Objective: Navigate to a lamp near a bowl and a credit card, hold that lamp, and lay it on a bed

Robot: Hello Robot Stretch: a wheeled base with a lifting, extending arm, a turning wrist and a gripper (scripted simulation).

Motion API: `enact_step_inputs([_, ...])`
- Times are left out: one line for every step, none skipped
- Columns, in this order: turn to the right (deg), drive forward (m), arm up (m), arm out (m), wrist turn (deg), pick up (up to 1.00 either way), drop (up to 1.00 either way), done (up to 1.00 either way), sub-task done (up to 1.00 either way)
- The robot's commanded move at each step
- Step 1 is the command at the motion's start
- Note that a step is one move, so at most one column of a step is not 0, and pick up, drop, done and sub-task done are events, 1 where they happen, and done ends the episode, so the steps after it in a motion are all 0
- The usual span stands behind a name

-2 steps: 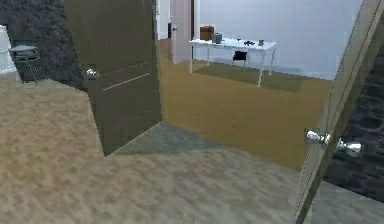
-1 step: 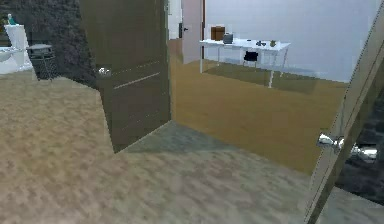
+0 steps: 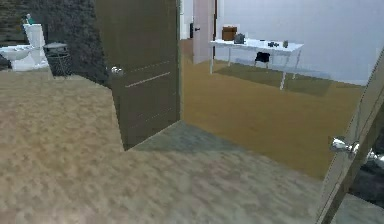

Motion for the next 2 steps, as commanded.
enact_step_inputs([0.0, 1.00, 0.00, 0.00, 0.0, 0.00, 0.00, 0.00, 0.00])
enact_step_inputs([0.0, 0.15, 0.00, 0.00, 0.0, 0.00, 0.00, 0.00, 0.00])
